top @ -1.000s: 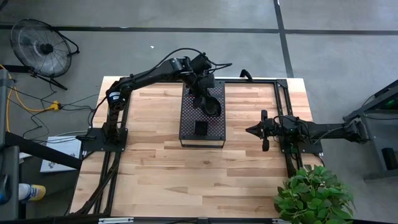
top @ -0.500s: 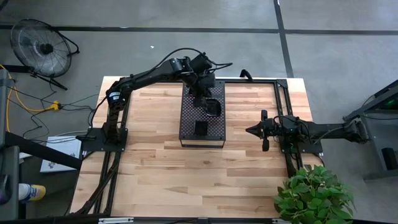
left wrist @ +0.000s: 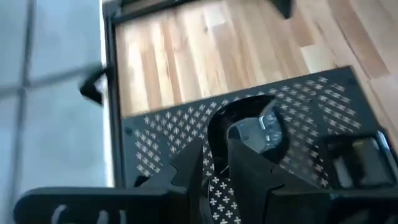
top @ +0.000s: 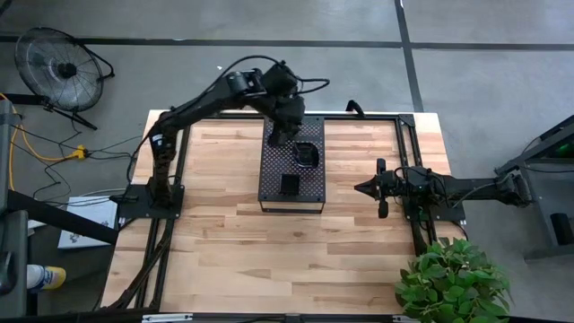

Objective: Pick & Place Mini shaped plates
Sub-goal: Return to Home Position

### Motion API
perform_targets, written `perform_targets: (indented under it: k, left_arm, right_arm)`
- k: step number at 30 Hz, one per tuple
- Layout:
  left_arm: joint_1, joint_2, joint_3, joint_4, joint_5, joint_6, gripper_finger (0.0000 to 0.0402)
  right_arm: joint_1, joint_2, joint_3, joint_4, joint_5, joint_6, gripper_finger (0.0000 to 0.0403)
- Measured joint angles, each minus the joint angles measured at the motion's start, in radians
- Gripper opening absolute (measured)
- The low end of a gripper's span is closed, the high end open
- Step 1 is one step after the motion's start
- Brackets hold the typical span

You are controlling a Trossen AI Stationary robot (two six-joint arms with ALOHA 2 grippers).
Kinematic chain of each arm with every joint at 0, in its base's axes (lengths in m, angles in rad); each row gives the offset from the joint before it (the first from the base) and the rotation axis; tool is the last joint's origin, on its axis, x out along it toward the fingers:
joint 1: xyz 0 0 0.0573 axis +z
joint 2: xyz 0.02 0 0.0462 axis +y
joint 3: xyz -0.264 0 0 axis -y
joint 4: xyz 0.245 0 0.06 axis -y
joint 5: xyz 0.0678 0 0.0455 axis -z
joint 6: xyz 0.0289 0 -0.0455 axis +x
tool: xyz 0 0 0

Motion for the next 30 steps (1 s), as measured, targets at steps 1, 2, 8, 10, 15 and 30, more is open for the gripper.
perform_targets:
  k: [1, 2, 8, 10, 15, 30]
  left_arm:
    - [-0.011, -0.015, 0.005, -0.01, -0.004, 0.034, 0.0074]
    - [-0.02, -0.031, 0.006, -0.022, -0.007, 0.064, 0.0074]
    - [-0.087, -0.097, 0.004, -0.108, -0.132, 0.1, 0.0074]
    - [-0.108, -0.123, -0.015, -0.098, -0.142, 0.1, 0.0074]
    - [-0.149, -0.231, -0.216, 0.0, -0.14, 0.118, 0.0074]
    - [-0.166, -1.108, -1.628, 1.034, -0.147, -0.174, 0.0074]
  right_arm:
    - [0.0, 0.0, 0.0, 0.0, 0.0, 0.0, 0.0012]
    - [0.0, 0.0, 0.0, 0.0, 0.0, 0.0, 0.0012]
    - [0.0, 0.0, 0.0, 0.0, 0.0, 0.0, 0.0012]
    - [0.0, 0.0, 0.0, 0.0, 0.0, 0.0, 0.0012]
    - [0.0, 0.0, 0.0, 0.0, 0.0, 0.0, 0.0012]
    - [0.0, 0.0, 0.0, 0.0, 0.0, 0.0, 0.0012]
